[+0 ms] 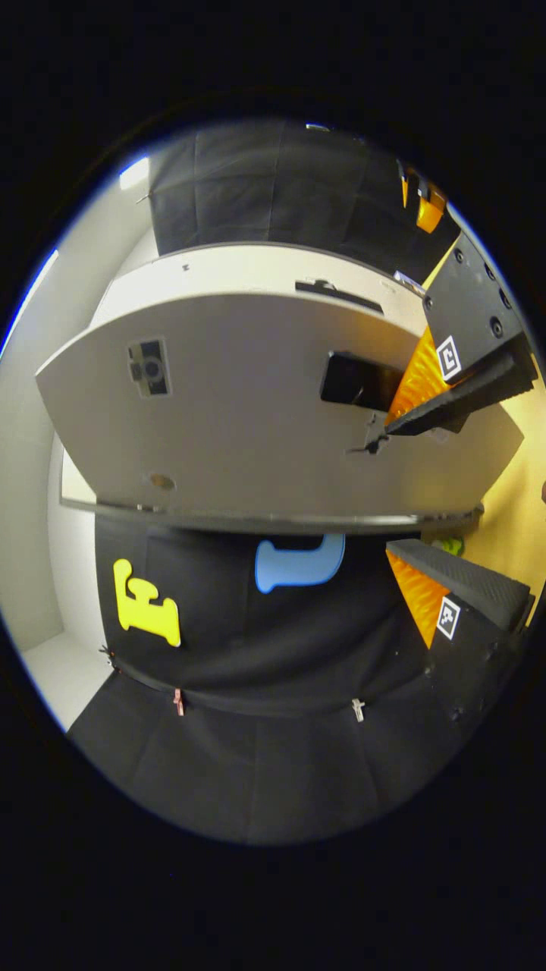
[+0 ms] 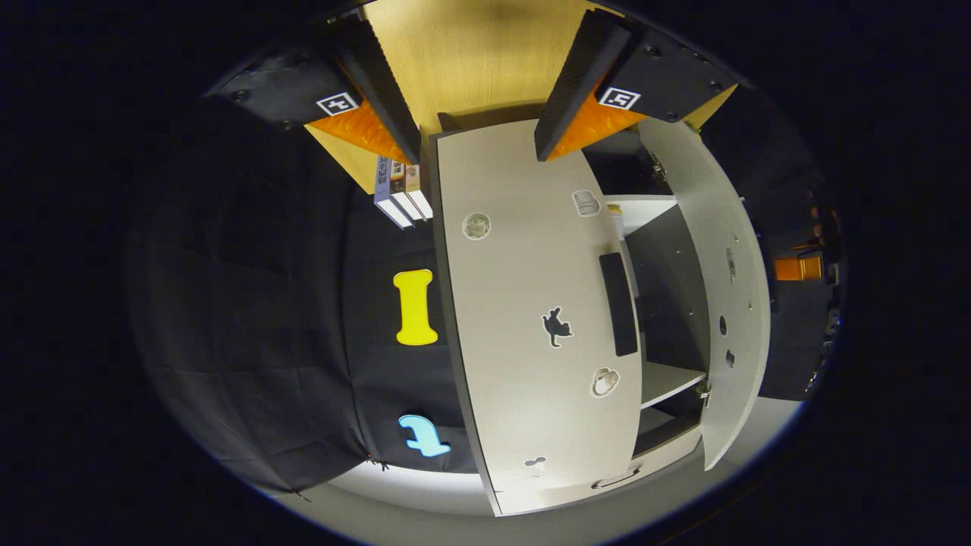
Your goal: Grab one shoe with the right hand and put it into the shoe cabinet, grab the other shoe with the left hand and put it into the shoe cabinet; then close the right door with the right hand and the left door with the left hand.
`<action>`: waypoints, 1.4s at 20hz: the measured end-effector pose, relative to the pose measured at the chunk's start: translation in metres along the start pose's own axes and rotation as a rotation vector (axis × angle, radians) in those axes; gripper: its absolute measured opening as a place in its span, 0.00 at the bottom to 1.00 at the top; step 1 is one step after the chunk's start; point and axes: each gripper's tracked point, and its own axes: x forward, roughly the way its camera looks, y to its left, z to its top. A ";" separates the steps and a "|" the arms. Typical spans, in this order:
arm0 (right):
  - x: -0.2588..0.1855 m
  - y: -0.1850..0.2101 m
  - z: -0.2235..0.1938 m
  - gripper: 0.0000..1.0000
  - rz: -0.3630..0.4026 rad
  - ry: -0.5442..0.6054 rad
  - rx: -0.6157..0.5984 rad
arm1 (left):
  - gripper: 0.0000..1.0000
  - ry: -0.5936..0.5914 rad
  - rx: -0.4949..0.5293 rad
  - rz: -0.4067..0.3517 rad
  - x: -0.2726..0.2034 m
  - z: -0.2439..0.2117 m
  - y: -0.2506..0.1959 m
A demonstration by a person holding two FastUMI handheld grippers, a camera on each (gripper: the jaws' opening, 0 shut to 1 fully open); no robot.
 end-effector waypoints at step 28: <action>-0.060 -0.022 0.010 0.98 0.122 -0.025 -0.018 | 0.95 -0.028 0.063 0.086 -0.123 -0.089 -0.104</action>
